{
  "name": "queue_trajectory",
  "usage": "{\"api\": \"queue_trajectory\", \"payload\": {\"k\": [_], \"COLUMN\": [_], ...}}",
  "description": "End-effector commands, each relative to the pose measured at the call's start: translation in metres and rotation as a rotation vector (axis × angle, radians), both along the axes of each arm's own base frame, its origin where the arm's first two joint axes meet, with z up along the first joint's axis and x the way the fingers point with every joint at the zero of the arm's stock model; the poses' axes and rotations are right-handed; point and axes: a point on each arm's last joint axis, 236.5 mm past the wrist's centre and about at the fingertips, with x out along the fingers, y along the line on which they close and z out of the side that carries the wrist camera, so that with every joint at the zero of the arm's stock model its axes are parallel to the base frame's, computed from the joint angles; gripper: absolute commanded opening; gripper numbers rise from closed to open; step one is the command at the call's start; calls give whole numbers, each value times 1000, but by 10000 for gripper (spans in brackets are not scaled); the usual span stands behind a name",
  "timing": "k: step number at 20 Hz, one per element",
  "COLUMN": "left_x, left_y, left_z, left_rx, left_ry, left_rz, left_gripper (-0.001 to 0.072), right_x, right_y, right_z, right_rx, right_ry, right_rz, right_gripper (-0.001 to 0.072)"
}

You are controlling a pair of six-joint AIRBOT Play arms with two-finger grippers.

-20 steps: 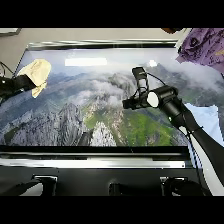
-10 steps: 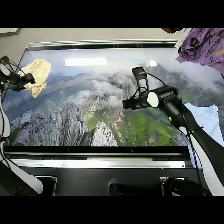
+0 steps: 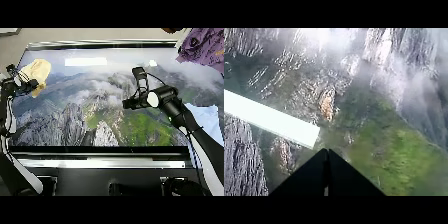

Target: Fold the clothes and pants, and hang the long-sleeved shirts on hangers.

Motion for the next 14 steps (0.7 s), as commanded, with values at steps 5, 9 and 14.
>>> {"api": "queue_trajectory", "payload": {"k": [5,9,14], "left_x": [-8,-66,-181], "left_y": [-53,-127,-264], "left_z": [62,131,214], "left_rx": [-152,-213,-348], "left_ry": [-11,74,53], "left_rz": [-83,-192,-349], "left_gripper": [7,7,8], "right_x": [0,0,0], "right_y": [0,0,0], "right_z": [0,0,0], "right_rx": [1,1,1], "right_ry": [0,0,0], "right_rz": [-2,-2,-2], "right_gripper": [28,28,28]}}
